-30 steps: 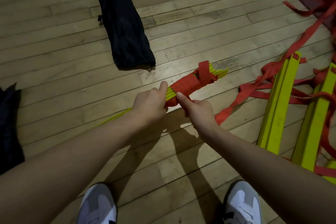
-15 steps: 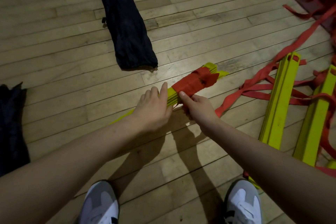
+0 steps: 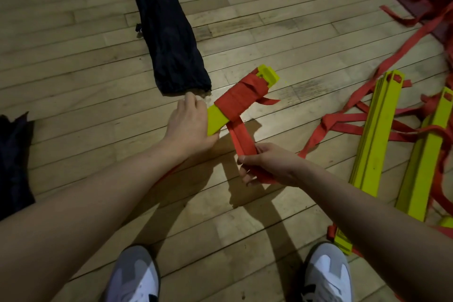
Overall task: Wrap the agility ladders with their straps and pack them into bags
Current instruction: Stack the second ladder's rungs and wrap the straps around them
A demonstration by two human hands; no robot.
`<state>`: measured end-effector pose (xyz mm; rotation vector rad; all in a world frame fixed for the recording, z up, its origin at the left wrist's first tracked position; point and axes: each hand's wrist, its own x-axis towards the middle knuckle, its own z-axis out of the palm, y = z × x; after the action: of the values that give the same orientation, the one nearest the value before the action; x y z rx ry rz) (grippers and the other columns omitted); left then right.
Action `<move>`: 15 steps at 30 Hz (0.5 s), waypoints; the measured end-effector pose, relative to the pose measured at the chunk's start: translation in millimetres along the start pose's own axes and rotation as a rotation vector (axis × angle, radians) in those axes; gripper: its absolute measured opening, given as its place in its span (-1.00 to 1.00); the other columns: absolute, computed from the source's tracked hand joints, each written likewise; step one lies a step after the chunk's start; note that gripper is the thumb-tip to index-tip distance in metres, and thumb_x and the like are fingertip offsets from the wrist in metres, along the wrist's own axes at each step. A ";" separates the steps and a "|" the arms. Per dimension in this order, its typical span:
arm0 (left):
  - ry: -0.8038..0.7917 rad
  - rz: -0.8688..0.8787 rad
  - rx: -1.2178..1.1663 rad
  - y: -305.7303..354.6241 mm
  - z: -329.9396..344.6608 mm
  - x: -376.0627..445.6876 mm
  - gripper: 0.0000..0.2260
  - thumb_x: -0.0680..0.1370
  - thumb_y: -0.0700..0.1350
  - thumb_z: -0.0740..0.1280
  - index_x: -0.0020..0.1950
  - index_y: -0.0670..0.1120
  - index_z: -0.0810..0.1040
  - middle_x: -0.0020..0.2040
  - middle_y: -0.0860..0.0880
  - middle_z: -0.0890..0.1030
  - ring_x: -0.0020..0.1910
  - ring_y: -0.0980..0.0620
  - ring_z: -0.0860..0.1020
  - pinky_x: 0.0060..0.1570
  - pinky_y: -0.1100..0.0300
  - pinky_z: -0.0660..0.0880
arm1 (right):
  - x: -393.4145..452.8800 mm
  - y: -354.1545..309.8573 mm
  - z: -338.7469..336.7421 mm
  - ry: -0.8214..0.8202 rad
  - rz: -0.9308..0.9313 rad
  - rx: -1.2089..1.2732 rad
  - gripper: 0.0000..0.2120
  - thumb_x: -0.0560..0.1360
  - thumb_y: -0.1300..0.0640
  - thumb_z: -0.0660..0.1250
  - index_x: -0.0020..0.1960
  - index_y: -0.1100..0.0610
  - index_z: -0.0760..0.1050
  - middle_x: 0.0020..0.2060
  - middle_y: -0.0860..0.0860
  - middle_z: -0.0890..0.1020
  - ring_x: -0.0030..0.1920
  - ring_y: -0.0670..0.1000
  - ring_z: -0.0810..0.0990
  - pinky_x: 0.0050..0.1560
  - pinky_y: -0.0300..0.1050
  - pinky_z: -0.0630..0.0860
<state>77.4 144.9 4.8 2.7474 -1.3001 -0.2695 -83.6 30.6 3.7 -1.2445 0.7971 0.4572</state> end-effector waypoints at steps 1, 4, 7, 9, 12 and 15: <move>-0.029 -0.029 -0.057 -0.4 1.7 0.8 -0.40 0.44 0.12 0.42 0.27 -0.20 0.29 0.18 -0.16 0.34 0.06 -0.13 0.46 -0.17 0.09 0.38 | 0.8 1.2 2.0 0.009 -0.017 0.001 -0.94 0.59 0.24 0.25 0.03 0.23 0.42 -0.29 0.12 0.60 -0.35 0.02 0.56 -0.33 -0.14 0.55; -0.113 -0.058 -0.151 1.8 8.9 2.9 -0.42 0.44 0.08 0.43 0.25 -0.16 0.22 0.02 -0.14 0.53 -0.09 -0.15 0.56 -0.30 0.11 0.39 | 3.8 2.1 5.2 0.075 -0.107 -0.051 -0.96 0.58 0.25 0.27 -0.05 0.19 0.44 -0.35 0.09 0.56 -0.46 -0.03 0.49 -0.43 -0.18 0.45; -0.179 -0.029 -0.133 5.2 12.2 3.8 -0.29 0.41 0.21 0.44 0.32 -0.13 0.17 -0.10 -0.06 0.50 -0.14 -0.10 0.55 -0.29 0.10 0.42 | 4.5 0.5 7.6 0.120 -0.170 -0.069 -0.94 0.56 0.26 0.28 -0.09 0.17 0.46 -0.41 0.05 0.49 -0.51 -0.07 0.39 -0.46 -0.21 0.33; -0.251 0.005 -0.157 5.7 13.8 5.5 -0.28 0.40 0.25 0.42 0.31 -0.13 0.19 -0.09 -0.04 0.49 -0.15 -0.06 0.53 -0.25 0.08 0.48 | 4.3 -0.7 7.8 0.156 -0.195 -0.059 -0.91 0.56 0.28 0.27 -0.12 0.16 0.46 -0.42 0.06 0.46 -0.52 -0.08 0.35 -0.50 -0.24 0.28; -0.331 0.081 -0.059 7.7 18.3 4.4 -0.43 0.43 0.20 0.39 0.22 -0.11 0.26 -0.07 -0.04 0.53 -0.15 -0.03 0.53 -0.23 0.09 0.53 | 5.4 -1.2 5.4 0.202 -0.235 -0.068 -0.89 0.54 0.27 0.28 -0.16 0.15 0.45 -0.39 0.10 0.45 -0.50 -0.06 0.34 -0.50 -0.22 0.26; -0.220 0.122 -0.026 10.2 25.3 0.6 -0.45 0.38 0.19 0.45 0.18 -0.05 0.31 0.03 -0.02 0.47 -0.06 0.00 0.47 -0.12 0.09 0.52 | 5.2 2.2 2.6 0.173 -0.211 -0.069 -0.93 0.54 0.25 0.29 -0.13 0.19 0.48 -0.38 0.09 0.50 -0.45 -0.04 0.40 -0.43 -0.20 0.32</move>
<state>65.1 137.8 -18.6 2.6637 -1.4960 -0.5876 -81.0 33.1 -1.4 -1.4300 0.7902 0.2090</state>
